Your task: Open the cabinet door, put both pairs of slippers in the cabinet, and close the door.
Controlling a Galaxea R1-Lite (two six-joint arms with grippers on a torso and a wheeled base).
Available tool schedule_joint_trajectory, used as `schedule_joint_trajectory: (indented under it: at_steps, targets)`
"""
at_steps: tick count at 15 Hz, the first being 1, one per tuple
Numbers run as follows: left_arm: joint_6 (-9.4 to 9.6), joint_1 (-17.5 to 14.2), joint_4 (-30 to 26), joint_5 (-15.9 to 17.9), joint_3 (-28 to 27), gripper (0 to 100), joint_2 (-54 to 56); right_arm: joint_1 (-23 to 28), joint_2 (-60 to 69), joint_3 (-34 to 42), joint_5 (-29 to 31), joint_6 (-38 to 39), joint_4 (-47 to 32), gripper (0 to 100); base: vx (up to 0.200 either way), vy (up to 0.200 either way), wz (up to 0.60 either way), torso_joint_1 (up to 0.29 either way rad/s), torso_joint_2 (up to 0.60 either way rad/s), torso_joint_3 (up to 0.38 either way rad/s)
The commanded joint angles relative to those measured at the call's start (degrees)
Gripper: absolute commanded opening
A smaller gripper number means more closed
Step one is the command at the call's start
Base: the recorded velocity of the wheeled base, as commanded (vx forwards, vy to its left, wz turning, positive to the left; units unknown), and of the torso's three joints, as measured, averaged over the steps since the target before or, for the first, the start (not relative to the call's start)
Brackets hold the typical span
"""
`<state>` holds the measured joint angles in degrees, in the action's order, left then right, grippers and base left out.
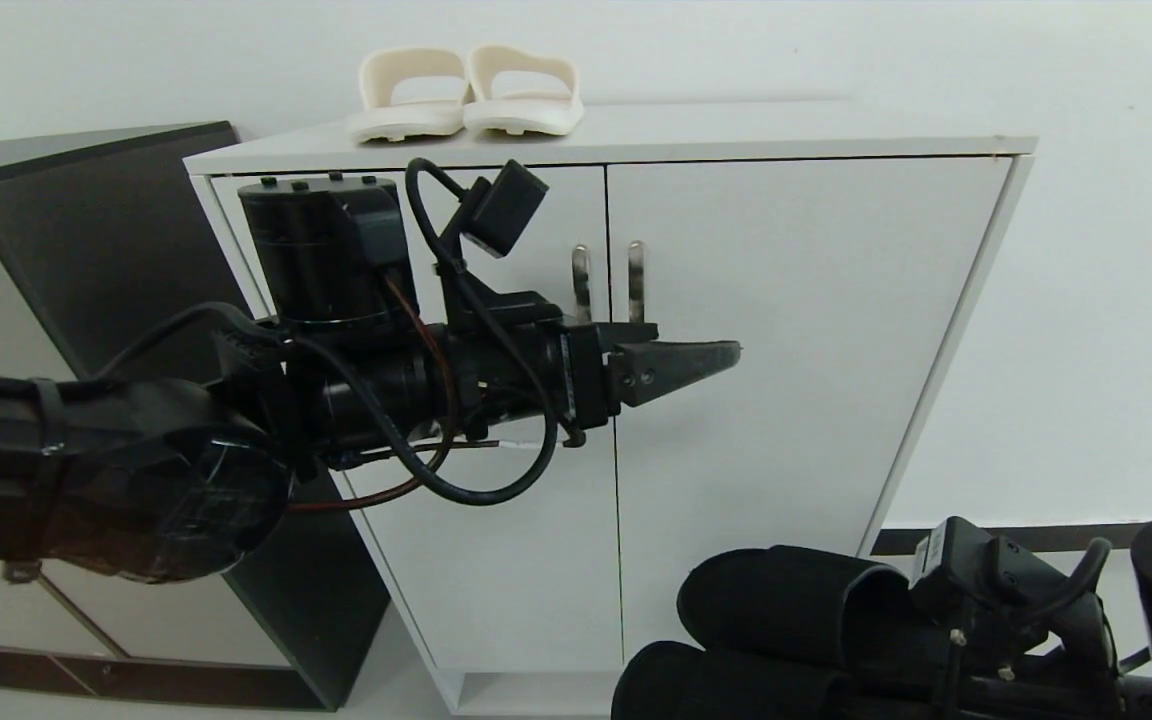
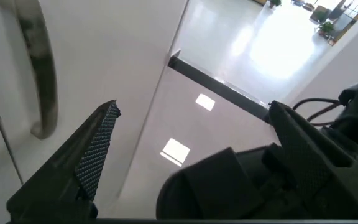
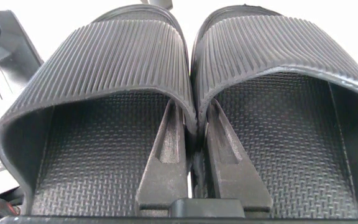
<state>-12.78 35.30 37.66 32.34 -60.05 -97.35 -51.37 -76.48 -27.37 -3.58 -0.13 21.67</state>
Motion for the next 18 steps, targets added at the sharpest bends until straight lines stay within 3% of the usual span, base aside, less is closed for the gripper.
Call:
schedule_joint_trajectory:
  at_steps: [1,10,18]
  targets:
    - [0.03,-1.6,0.0,0.0,-1.4,100,-1.0,0.0,0.0,0.2,-0.1,0.0,0.0,0,0.000,0.000,0.00,0.000,0.00,0.000]
    - [0.03,-6.2,0.1,-0.3,-5.2,100,-4.7,0.0,0.1,0.3,0.0,0.0,0.0,0,0.000,0.000,0.00,0.000,0.00,0.000]
    - [0.03,-5.2,0.1,-0.2,-7.4,100,-9.1,0.0,-0.1,0.3,-0.2,0.0,0.0,0,0.000,0.000,0.00,0.000,0.00,0.000]
